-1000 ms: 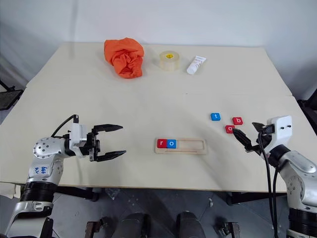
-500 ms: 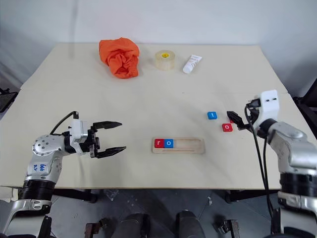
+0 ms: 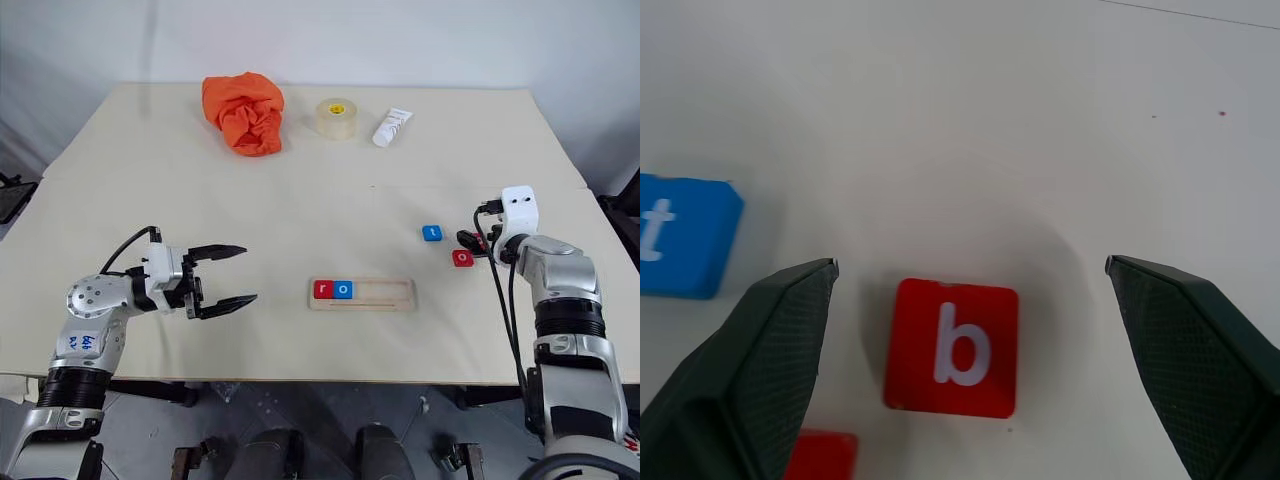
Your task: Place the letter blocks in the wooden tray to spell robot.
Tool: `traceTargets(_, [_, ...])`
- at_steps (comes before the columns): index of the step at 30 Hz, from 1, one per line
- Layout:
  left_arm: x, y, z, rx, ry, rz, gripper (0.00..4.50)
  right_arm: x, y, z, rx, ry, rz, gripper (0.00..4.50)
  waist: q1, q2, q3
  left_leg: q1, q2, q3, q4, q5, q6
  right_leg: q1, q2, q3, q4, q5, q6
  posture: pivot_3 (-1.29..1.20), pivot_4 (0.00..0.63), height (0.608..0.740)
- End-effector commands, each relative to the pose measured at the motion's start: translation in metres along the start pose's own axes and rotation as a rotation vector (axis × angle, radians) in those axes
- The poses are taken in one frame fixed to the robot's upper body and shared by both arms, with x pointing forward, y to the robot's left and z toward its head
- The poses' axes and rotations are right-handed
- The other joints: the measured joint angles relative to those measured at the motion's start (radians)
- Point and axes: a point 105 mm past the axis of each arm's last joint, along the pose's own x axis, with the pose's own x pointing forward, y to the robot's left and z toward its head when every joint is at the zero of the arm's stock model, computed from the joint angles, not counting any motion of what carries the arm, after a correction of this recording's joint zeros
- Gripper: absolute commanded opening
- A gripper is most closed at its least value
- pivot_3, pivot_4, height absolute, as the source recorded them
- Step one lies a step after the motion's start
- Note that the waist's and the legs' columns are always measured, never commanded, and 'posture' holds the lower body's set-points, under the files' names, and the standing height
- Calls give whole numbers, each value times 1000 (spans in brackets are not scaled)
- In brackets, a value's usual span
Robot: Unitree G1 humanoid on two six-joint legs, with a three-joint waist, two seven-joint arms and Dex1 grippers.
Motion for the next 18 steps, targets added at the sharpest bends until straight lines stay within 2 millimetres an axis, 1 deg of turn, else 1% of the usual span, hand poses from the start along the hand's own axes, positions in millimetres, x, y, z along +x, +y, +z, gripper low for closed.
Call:
traceTargets(1, [-4,2,10,32,-20,0,4489,-4,-5,13,-18,-39,-18,4500,0,0,0,0,0,0,0,0,0,0,0,0,0,0,0,0,150,740])
traceTargets(6, [-4,5,11,38,-19,11,4489,-6,-5,1,7,19,1,4500,0,0,0,0,0,0,0,0,0,0,0,0,0,0,0,0,150,740])
traceTargets(10, [-3,6,10,41,-21,15,4489,-5,-5,-5,26,47,3,4500,0,0,0,0,0,0,0,0,0,0,0,0,0,0,0,0,150,740])
traceTargets(13, [-3,7,11,46,-23,19,4500,-5,-5,-6,45,52,3,3942,0,0,0,0,0,0,0,0,0,0,0,0,1,0,0,0,150,740])
traceTargets(18, [-2,8,11,53,-24,22,4500,-5,-6,-5,40,42,2,2329,3,0,0,0,0,0,1,0,0,1,0,0,0,0,0,0,150,740])
